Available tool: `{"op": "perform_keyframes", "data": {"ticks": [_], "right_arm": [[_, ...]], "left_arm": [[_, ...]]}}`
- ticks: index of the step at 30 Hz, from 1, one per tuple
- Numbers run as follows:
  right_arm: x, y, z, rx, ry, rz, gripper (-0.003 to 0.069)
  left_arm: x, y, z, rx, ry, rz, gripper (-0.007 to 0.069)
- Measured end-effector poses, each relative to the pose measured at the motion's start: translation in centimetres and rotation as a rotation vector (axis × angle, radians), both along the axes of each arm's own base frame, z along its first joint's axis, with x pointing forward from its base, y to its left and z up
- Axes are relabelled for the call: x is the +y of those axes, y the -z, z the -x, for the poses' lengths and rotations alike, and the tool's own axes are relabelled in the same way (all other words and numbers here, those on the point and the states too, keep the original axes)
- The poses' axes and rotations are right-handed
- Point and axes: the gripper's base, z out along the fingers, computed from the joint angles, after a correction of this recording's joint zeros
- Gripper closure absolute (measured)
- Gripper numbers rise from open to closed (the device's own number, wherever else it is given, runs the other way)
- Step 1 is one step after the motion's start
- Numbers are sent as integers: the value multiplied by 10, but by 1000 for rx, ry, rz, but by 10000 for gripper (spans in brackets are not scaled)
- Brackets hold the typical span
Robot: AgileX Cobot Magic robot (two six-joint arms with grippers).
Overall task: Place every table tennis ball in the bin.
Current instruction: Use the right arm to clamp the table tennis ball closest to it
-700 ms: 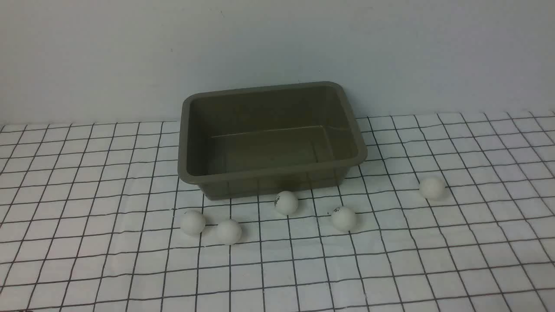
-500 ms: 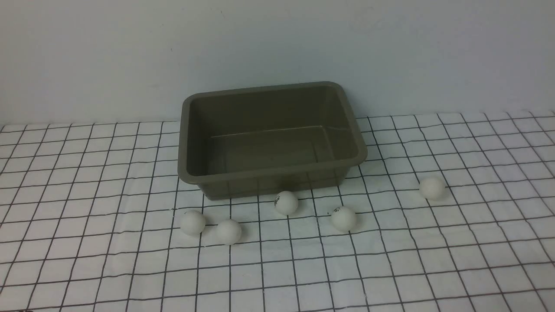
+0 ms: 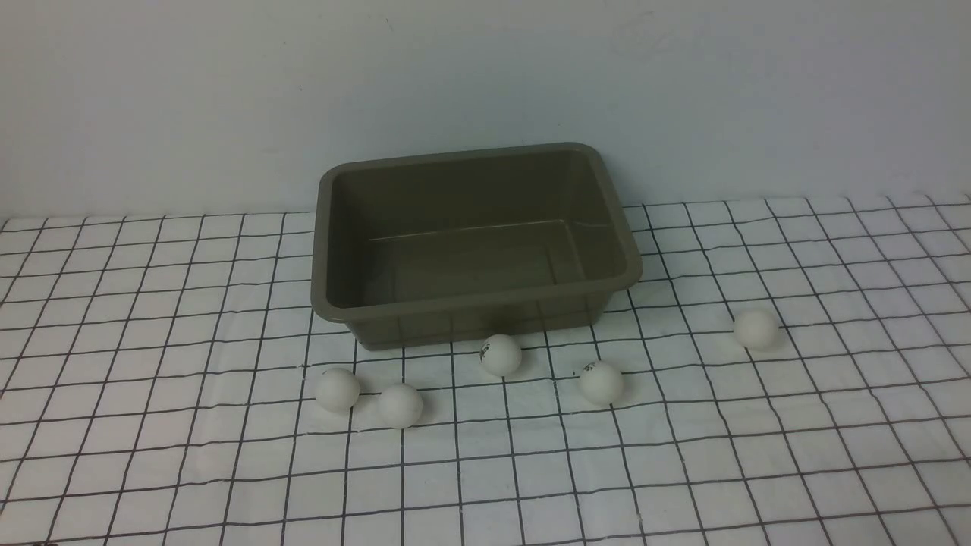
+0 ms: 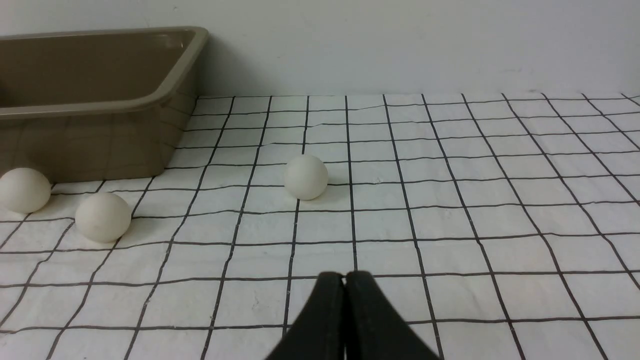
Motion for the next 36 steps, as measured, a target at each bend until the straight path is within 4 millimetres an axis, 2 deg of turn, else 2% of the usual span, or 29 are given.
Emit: {"op": "perform_keyframes", "data": {"ticks": [10, 15, 18, 20, 21, 36], "right_arm": [[0, 0, 0, 0, 0, -5, 676], [2, -1, 0, -16, 0, -106, 676], [5, -5, -1, -44, 5, -331, 676], [5, -7, -1, -53, 6, -385, 676], [6, -8, -1, -62, 7, -479, 676], [-4, -27, -2, -251, 95, -1010, 676]], "left_arm": [[0, 0, 0, 0, 0, 0, 629], [0, 0, 0, 0, 0, 0, 629], [0, 0, 0, 0, 0, 0, 629], [0, 0, 0, 0, 0, 0, 629], [0, 0, 0, 0, 0, 0, 629], [0, 0, 0, 0, 0, 0, 629]]}}
